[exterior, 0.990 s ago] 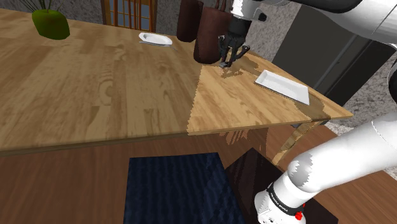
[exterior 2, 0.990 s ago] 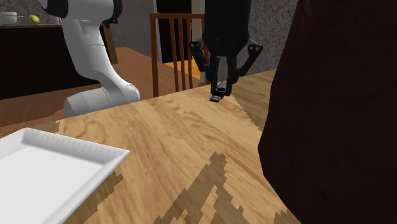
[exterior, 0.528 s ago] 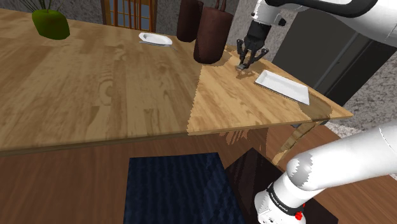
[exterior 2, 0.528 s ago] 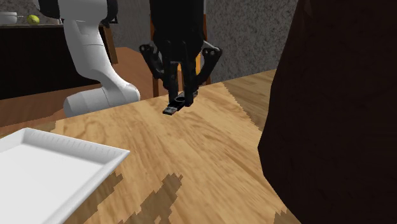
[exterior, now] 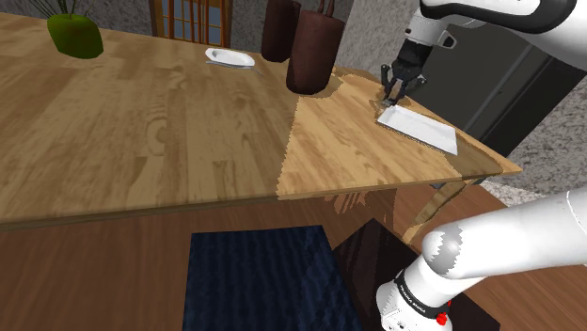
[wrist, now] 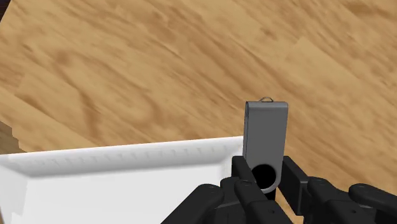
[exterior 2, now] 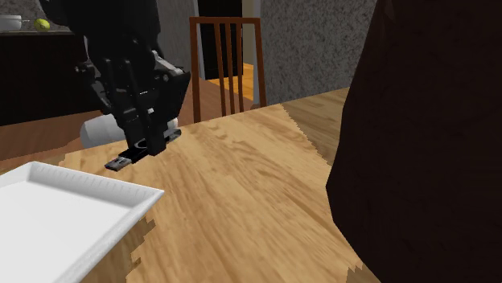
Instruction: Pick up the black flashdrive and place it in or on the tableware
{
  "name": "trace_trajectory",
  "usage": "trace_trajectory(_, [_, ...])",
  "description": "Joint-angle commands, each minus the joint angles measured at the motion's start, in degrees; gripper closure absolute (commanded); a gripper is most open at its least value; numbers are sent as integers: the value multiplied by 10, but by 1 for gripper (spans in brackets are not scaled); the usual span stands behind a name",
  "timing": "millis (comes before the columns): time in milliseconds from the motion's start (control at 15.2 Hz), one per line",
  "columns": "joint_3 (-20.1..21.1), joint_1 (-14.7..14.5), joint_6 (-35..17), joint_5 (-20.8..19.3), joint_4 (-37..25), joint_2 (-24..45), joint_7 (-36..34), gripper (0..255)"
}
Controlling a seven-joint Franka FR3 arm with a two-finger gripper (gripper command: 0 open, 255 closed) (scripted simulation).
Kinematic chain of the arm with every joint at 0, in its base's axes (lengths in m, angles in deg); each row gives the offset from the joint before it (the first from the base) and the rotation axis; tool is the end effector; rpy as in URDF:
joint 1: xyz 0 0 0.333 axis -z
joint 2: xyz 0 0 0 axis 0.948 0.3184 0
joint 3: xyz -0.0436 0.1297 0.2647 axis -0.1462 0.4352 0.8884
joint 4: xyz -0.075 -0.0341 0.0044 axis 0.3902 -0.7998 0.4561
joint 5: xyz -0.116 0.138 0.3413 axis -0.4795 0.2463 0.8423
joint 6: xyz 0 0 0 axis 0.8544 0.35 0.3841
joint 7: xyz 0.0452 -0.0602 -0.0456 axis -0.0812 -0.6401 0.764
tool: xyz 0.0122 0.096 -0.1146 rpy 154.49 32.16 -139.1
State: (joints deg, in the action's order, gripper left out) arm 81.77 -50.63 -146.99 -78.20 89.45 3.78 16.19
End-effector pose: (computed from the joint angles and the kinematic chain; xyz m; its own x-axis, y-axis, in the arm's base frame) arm 0.3863 -0.1653 0.5844 0.2238 -0.9745 0.0159 -0.9746 -0.2238 0.0008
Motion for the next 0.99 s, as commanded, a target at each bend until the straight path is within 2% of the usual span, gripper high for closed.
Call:
trace_trajectory(0, [-19, 9, 0, -8, 1, -1, 28, 255])
trace_trajectory(726, [-138, 60, -4, -42, -47, 42, 192, 255])
trace_trajectory(924, [-138, 60, -27, -44, -17, 35, 191, 255])
